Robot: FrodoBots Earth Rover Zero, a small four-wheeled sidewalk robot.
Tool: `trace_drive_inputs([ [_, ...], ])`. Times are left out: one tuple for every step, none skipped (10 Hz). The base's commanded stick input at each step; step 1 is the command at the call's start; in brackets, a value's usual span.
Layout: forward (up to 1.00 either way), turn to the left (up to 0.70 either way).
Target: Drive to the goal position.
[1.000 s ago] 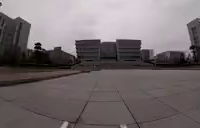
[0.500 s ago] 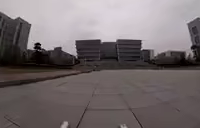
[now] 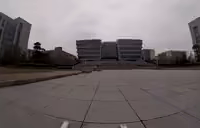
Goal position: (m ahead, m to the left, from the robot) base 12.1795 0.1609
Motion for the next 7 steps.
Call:
trace_drive_inputs([
  [0.7,-0.28],
  [0.7,-0.29],
  [0.7,-0.25],
  [0.7,-0.08],
  [0.7,0.0],
  [0.7,0.0],
  [0.7,0.0],
])
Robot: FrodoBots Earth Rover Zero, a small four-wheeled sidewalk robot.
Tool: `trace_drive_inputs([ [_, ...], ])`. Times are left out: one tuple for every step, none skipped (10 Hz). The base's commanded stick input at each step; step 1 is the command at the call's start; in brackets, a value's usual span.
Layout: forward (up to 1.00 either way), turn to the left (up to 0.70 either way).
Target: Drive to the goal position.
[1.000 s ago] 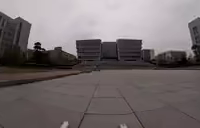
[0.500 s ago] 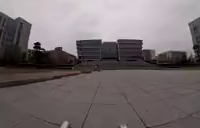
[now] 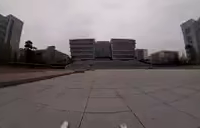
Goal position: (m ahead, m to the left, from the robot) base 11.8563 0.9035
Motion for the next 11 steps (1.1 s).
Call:
trace_drive_inputs([
  [0.7,0.0],
  [0.7,0.0],
  [0.7,0.0],
  [0.7,0.0],
  [0.7,0.0],
  [0.7,0.0],
  [0.7,0.0],
  [0.7,0.0],
  [0.7,0.0],
  [0.7,0.0],
  [0.7,0.0],
])
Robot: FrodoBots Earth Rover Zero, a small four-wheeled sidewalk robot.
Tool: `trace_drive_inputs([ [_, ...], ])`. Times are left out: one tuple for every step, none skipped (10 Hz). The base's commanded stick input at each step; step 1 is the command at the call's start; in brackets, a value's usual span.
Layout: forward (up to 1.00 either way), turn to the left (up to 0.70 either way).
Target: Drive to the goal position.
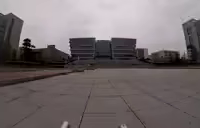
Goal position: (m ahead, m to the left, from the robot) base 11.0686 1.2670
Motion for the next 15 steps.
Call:
trace_drive_inputs([
  [0.7,0.0],
  [0.7,0.0],
  [0.7,0.0],
  [0.7,0.0],
  [0.7,0.0],
  [0.7,0.0],
  [0.7,0.0],
  [0.7,0.0],
  [0.7,0.0],
  [0.7,0.0],
  [0.7,0.0],
  [0.7,0.0],
  [0.7,0.0],
  [0.7,0.0],
  [0.7,0.0],
])
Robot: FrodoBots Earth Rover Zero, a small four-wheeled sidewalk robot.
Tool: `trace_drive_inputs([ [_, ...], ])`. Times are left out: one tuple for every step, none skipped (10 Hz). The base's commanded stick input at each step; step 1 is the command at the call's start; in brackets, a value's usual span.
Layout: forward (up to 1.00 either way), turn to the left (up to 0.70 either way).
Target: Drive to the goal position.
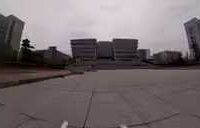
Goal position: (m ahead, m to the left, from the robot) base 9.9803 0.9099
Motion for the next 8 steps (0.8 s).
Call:
trace_drive_inputs([
  [0.7,0.0],
  [0.7,0.0],
  [0.7,0.0],
  [0.7,0.0],
  [0.7,0.0],
  [0.7,0.0],
  [0.7,0.0],
  [0.7,0.0],
])
